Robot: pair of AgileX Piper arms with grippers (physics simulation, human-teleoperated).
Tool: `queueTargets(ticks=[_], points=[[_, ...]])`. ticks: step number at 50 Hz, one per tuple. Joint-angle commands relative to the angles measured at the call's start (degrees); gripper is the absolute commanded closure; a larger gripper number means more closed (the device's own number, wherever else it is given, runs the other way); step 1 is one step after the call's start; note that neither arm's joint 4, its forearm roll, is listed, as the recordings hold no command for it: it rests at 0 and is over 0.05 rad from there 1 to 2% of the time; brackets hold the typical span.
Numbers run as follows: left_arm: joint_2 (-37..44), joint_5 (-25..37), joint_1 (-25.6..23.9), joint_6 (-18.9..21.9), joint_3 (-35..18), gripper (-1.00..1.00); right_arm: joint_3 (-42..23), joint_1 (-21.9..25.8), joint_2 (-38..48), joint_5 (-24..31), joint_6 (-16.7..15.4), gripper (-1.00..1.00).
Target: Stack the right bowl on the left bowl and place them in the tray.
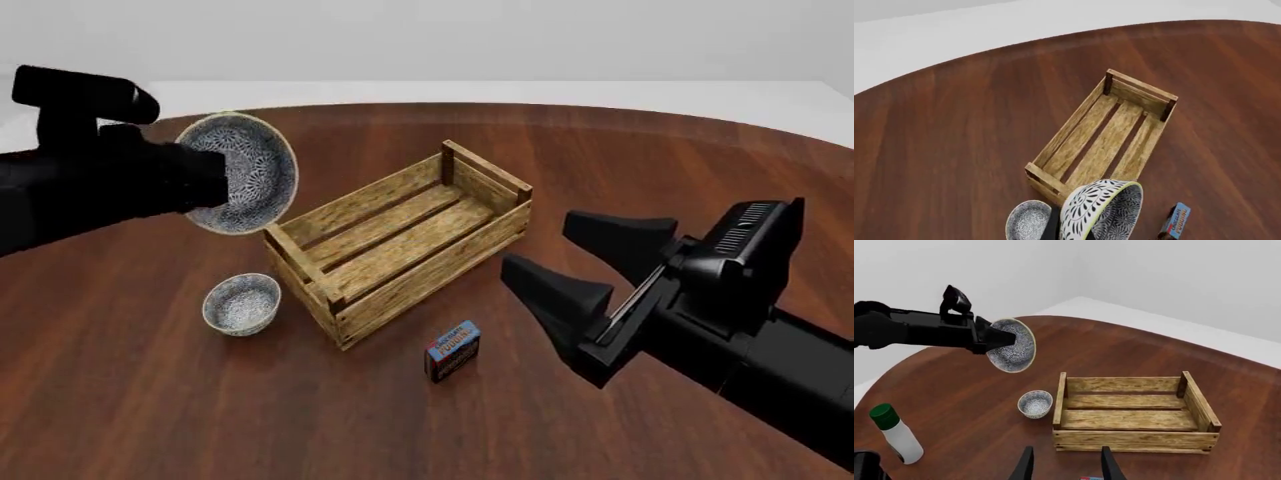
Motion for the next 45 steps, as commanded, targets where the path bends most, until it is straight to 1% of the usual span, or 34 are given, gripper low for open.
queueTargets(ticks=[1, 2, 3, 4, 5, 6, 7, 8, 11, 12, 14, 16, 18, 19, 21, 22, 24, 25, 26, 27, 30, 32, 33, 35, 36, 38, 39, 41, 42, 43, 44, 45], points=[[1.6, 1.0, 3.8, -2.2, 0.6, 1.00, 0.1, -0.1, 0.1, -0.2, 0.2, -1.00], [1.7, 1.2, 4.9, -2.9, 0.6, 1.00, 0.1, -0.1, 0.0, -0.1, 0.3, -1.00], [1.6, 1.6, 4.9, -3.5, 0.8, 1.00, 0.1, -0.2, 0.0, -0.1, 0.3, -1.00], [-0.2, 0.9, 3.5, -4.2, 2.1, 1.00, 0.1, -0.2, 0.0, -0.2, 0.3, -1.00], [-0.3, 0.9, 3.5, -4.2, 2.1, 1.00, 0.1, -0.2, 0.0, -0.2, 0.3, -1.00], [0.9, 1.3, 5.6, -3.7, 1.8, 1.00, 0.1, -0.3, 0.1, -0.3, 0.4, -1.00], [0.8, 1.3, 6.3, -4.0, 2.1, 1.00, 0.1, -0.4, 0.2, -0.4, 0.4, -1.00], [-0.4, 1.1, 5.3, -3.4, 2.7, 1.00, 0.2, -0.3, 0.2, -0.4, 0.5, -1.00], [-0.3, 1.1, 6.7, -4.3, 3.6, 1.00, 0.1, -0.4, 0.2, -0.4, 0.5, -1.00], [-0.6, 0.9, 6.5, -3.7, 4.3, 1.00, 0.1, -0.4, 0.2, -0.4, 0.5, -1.00], [0.3, 0.1, 8.3, -4.7, 5.1, 1.00, 0.1, -0.4, 0.2, -0.4, 0.5, -1.00], [-0.4, 0.0, 7.4, -4.7, 5.4, 1.00, 0.1, -0.4, 0.3, -0.5, 0.6, -1.00], [-0.4, 0.1, 7.7, -5.0, 5.2, 1.00, 0.2, -0.4, 0.4, -0.6, 0.6, -1.00], [-0.4, 0.1, 7.8, -6.3, 5.3, 1.00, 0.2, -0.4, 0.5, -0.6, 0.6, -1.00], [-0.5, -0.7, 8.9, -6.5, 5.8, 1.00, 0.2, -0.5, 0.4, -0.6, 0.6, -1.00], [-0.1, -0.6, 8.8, -7.1, 5.9, 1.00, 0.2, -0.6, 0.3, -0.5, 0.6, -1.00], [0.6, -1.1, 9.0, -6.9, 6.4, 1.00, 0.2, -0.6, 0.3, -0.5, 0.6, -1.00], [0.9, -1.6, 10.2, -7.3, 6.5, 1.00, 0.2, -0.6, 0.1, -0.4, 0.5, -1.00], [0.9, -1.6, 10.2, -7.3, 6.5, 1.00, 0.2, -0.6, 0.1, -0.4, 0.5, -1.00], [1.2, -1.6, 9.6, -8.2, 6.9, 1.00, 0.2, -0.6, 0.1, -0.4, 0.5, -1.00], [1.5, -1.5, 11.4, -7.9, 6.5, 1.00, 0.2, -0.6, 0.3, -0.6, 0.6, -1.00], [1.3, -1.9, 11.1, -8.0, 7.0, 1.00, 0.2, -0.6, 0.4, -0.7, 0.5, -1.00], [1.7, -2.6, 11.0, -9.7, 7.8, 1.00, 0.2, -0.6, 0.5, -0.7, 0.6, -1.00], [2.0, -3.5, 11.5, -9.5, 8.3, 1.00, 0.3, -0.5, 0.6, -0.7, 0.5, -1.00], [2.3, -2.5, 11.5, -10.0, 7.3, 1.00, 0.3, -0.4, 0.5, -0.8, 0.6, -1.00], [2.8, -3.8, 10.9, -10.2, 8.3, 1.00, 0.3, -0.5, 0.7, -0.8, 0.5, -1.00], [3.9, -4.6, 11.3, -10.8, 8.7, 1.00, 0.3, -0.4, 0.7, -0.8, 0.5, -1.00], [4.4, -5.4, 12.2, -10.3, 8.7, 1.00, 0.3, -0.5, 0.7, -0.8, 0.5, -1.00], [4.9, -5.4, 11.7, -11.2, 8.8, 1.00, 0.3, -0.5, 0.7, -0.8, 0.5, -1.00], [6.2, -6.8, 12.6, -11.0, 9.1, 1.00, 0.4, -0.5, 0.8, -0.8, 0.5, -1.00], [7.3, -7.6, 12.4, -11.9, 9.5, 1.00, 0.4, -0.6, 0.8, -0.9, 0.5, -1.00], [7.3, -7.6, 12.4, -11.9, 9.5, 1.00, 0.4, -0.6, 0.8, -0.9, 0.5, -1.00]])
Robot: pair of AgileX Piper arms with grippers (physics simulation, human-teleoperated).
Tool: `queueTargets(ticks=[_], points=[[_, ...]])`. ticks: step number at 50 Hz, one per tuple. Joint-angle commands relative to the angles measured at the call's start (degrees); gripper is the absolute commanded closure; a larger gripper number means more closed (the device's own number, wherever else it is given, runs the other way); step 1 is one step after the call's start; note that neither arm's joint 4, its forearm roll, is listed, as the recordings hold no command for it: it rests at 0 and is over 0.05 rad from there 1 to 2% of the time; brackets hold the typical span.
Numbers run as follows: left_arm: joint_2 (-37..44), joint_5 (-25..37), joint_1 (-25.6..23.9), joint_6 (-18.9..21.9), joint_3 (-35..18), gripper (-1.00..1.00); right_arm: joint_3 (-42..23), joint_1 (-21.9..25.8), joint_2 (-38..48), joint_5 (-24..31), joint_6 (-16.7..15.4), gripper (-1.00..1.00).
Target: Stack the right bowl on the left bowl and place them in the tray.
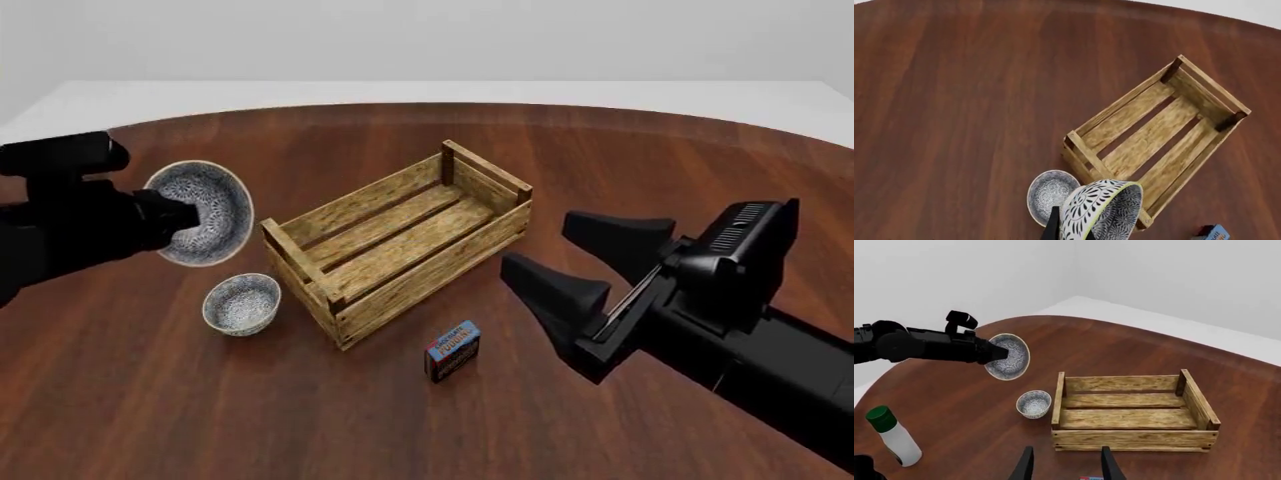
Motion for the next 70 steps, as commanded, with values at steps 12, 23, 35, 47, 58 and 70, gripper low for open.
queueTargets(ticks=[12, 23, 35, 47, 58, 70], points=[[8.2, -7.2, 2.7, -2.9, 2.1, 1.00, 0.2, 0.0, 0.6, -0.3, 0.0, -1.00], [13.8, -12.1, 3.3, -4.4, 4.2, 1.00, 0.1, -0.2, 0.5, -0.2, 0.0, -1.00], [19.2, -15.8, 5.3, -5.8, 4.3, 1.00, 0.1, -0.4, 0.5, -0.3, 0.0, -1.00], [24.0, -18.6, 5.1, -6.8, 4.9, 1.00, 0.1, -0.4, 1.7, -1.0, 0.1, -1.00], [26.9, -20.9, 5.5, -6.9, 5.9, 1.00, 0.1, -0.4, 2.2, -1.1, 0.1, -1.00], [28.1, -21.3, 5.3, -7.2, 6.1, 1.00, 0.0, -0.2, 1.8, -0.8, 0.1, -1.00]])
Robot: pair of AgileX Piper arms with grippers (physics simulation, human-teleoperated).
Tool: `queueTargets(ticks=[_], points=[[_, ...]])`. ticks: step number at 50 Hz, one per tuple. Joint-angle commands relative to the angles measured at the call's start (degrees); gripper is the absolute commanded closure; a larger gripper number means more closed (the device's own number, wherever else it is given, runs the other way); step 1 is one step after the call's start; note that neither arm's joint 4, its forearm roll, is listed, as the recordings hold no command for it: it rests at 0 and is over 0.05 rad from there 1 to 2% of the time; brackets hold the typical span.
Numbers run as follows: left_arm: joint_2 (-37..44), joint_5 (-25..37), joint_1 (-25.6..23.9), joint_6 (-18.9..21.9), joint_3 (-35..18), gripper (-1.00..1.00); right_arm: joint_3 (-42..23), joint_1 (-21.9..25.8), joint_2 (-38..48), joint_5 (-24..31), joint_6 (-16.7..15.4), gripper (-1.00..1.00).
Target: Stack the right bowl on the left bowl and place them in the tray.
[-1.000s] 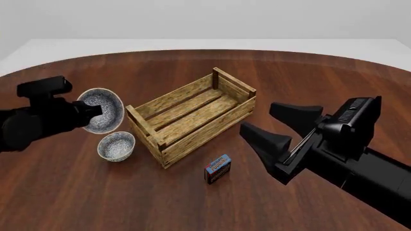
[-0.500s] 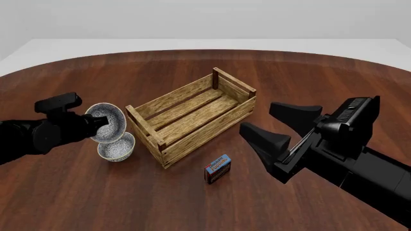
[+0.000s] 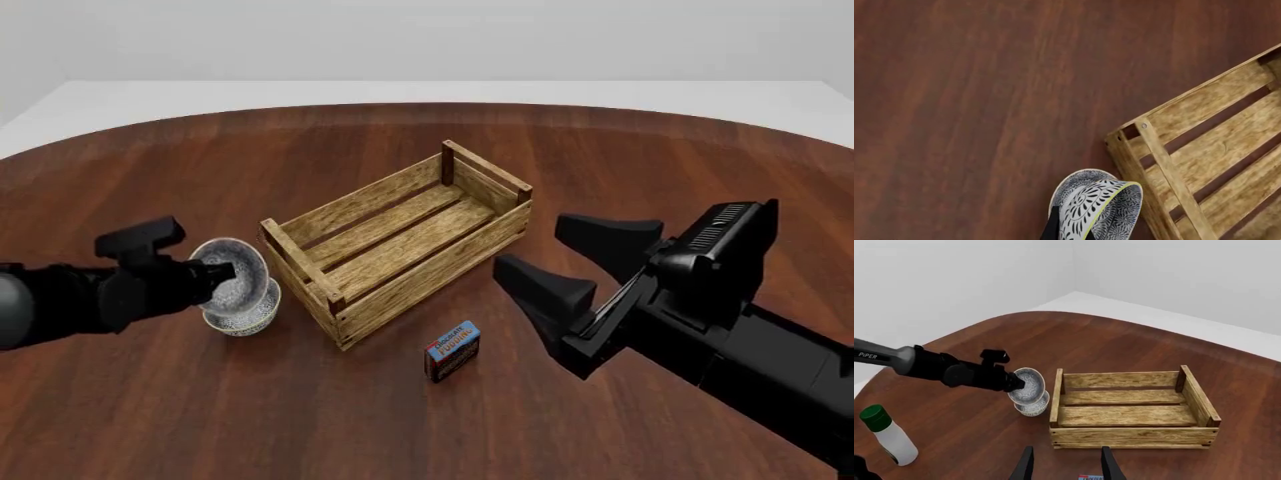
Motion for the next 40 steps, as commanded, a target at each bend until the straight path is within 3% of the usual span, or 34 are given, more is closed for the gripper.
queueTargets(ticks=[1, 22, 23, 40], points=[[2.2, -2.1, -0.4, -0.5, 0.7, 1.00, 0.0, 0.1, -0.1, 0.1, 0.0, -1.00], [2.6, -2.4, -1.9, -1.4, 1.6, 1.00, 0.1, 0.1, -0.3, 0.2, -0.2, -1.00], [2.4, -2.2, -2.1, -1.5, 1.6, -1.00, 0.1, 0.1, -0.3, 0.2, -0.2, -1.00], [-4.3, 2.1, -1.6, -0.2, 0.6, -1.00, 0.1, 0.3, -0.8, 0.6, -0.3, -1.00]])
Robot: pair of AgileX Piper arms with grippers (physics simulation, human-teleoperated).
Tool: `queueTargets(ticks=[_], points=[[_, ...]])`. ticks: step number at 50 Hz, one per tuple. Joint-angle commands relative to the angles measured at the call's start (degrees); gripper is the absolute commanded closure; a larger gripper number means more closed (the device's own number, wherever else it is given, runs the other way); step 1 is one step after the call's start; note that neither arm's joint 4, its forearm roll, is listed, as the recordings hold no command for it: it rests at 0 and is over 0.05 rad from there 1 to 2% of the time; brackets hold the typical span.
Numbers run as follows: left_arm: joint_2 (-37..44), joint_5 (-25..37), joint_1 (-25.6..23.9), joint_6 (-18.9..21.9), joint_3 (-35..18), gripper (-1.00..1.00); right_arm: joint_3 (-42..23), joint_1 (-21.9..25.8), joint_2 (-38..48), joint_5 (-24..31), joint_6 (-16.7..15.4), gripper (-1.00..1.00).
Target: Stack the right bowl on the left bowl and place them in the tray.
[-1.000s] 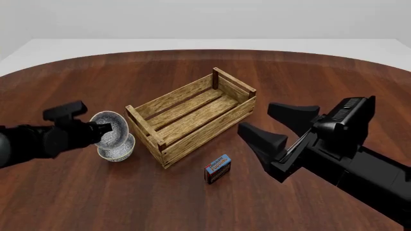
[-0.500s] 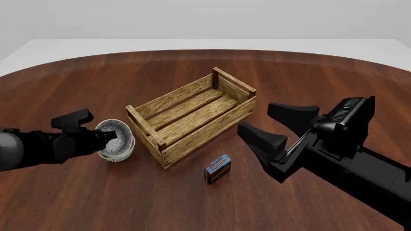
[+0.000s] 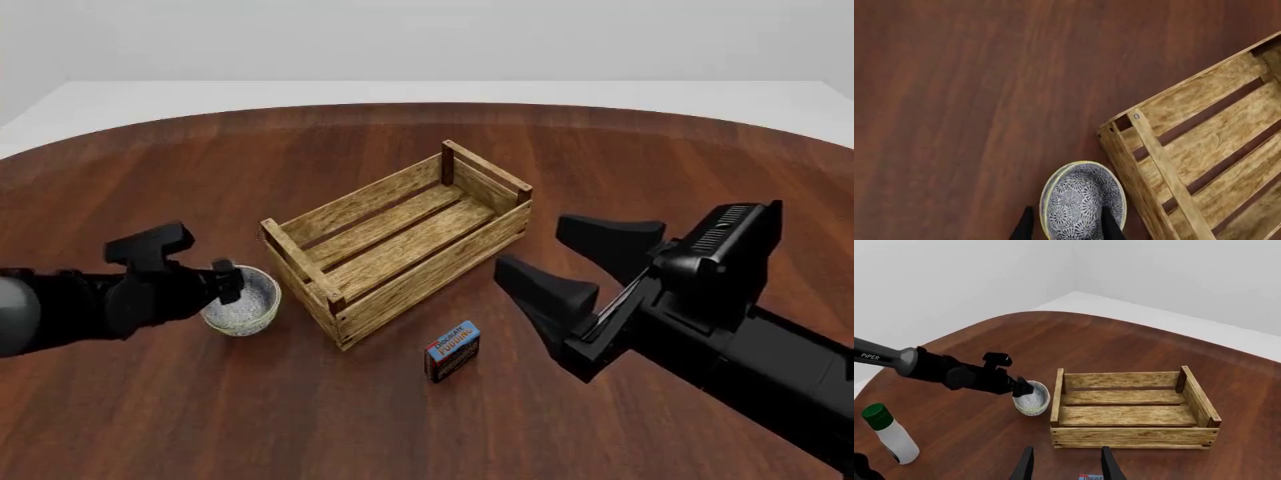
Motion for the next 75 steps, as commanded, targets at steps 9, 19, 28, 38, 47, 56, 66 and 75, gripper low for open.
queueTargets(ticks=[9, 19, 28, 38, 47, 56, 66, 75], points=[[-12.3, 6.6, 1.9, 5.7, -1.9, -1.00, 0.0, 0.1, -0.3, 0.3, -0.2, -1.00], [-17.5, 8.6, 0.9, 14.2, -0.2, -1.00, 0.1, 0.1, 0.2, 0.0, -0.3, -1.00], [-19.6, 10.3, -0.8, 18.8, 0.6, -1.00, 0.2, 0.3, 0.9, -0.4, -0.4, -1.00], [-21.0, 10.4, -1.6, 22.2, 1.6, -1.00, 0.2, 0.4, 1.1, -0.4, -0.5, -1.00], [-18.2, 6.4, -3.6, 25.9, 4.6, -1.00, 0.2, 0.4, 0.9, -0.2, -0.5, -1.00], [-16.9, 4.4, -5.4, 28.6, 6.4, -1.00, 0.2, 0.5, 1.1, -0.2, -0.5, -1.00], [-15.9, 3.2, -7.1, 31.2, 7.0, -1.00, 0.1, 0.4, 1.3, -0.3, -0.6, -1.00], [-14.5, 2.0, -8.5, 31.6, 7.5, -1.00, 0.2, 0.3, 1.3, -0.4, -0.5, -1.00]])
